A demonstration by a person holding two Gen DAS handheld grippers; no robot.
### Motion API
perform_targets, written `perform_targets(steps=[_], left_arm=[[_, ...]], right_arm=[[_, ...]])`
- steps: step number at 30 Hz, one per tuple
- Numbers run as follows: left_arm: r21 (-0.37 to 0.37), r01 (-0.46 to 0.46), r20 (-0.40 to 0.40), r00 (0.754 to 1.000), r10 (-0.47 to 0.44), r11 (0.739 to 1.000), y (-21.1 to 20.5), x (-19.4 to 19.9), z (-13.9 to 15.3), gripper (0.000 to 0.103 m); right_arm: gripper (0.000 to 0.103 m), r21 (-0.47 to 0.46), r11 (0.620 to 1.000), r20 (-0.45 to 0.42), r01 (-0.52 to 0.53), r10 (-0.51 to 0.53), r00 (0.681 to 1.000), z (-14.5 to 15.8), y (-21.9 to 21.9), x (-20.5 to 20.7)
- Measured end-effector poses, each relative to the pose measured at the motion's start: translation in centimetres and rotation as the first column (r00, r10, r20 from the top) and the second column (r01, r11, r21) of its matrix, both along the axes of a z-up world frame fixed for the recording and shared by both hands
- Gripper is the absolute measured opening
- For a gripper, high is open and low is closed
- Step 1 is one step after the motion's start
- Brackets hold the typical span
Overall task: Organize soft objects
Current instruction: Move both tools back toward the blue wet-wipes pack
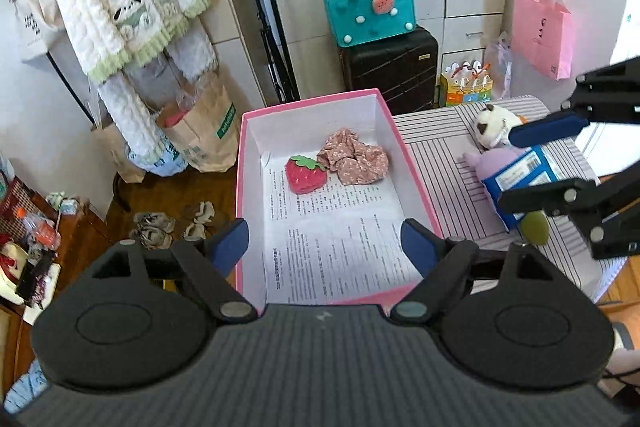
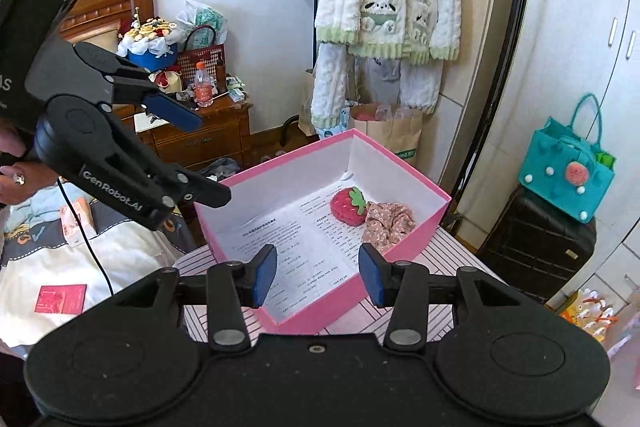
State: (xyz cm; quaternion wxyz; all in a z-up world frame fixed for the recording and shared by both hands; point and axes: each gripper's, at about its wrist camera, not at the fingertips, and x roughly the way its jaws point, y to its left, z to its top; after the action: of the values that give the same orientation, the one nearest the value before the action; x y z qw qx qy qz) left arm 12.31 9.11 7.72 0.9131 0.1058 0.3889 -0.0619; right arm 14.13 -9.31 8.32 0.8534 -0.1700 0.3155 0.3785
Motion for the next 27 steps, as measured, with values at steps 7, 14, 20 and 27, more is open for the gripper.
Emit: perform_targets(steps=[7,14,20,27], left_arm=[[0.016,0.051,0.01,0.999,-0.051,0.999,-1.7,-3.2,0.3,0.09],[0.048,0.101,0.006,0.995,-0.102,0.994,-3.8,-6.0,-0.2,0.093],[0.06,0.161,0.009,0.987,-0.162,0.985,-6.0,-8.3,-1.7,0.097],[0.026,0.218,-0.009,0.976,-0.218,0.976,-7.5,-8.4,-5.2,0.098]], right_arm=[[0.054,0.006,1.0,0.006,-0.008,0.008,1.0,0.5,-2.2,-2.7],[0.058,0.014,1.0,0.022,-0.007,0.007,1.0,0.0,-4.6,-5.6],[0.061,0.011,0.999,-0.017,0.033,-0.033,0.999,-1.4,-7.0,-7.7],[0.065,-0.008,0.996,-0.059,0.085,-0.085,0.995,-4.2,-10.0,-9.1]])
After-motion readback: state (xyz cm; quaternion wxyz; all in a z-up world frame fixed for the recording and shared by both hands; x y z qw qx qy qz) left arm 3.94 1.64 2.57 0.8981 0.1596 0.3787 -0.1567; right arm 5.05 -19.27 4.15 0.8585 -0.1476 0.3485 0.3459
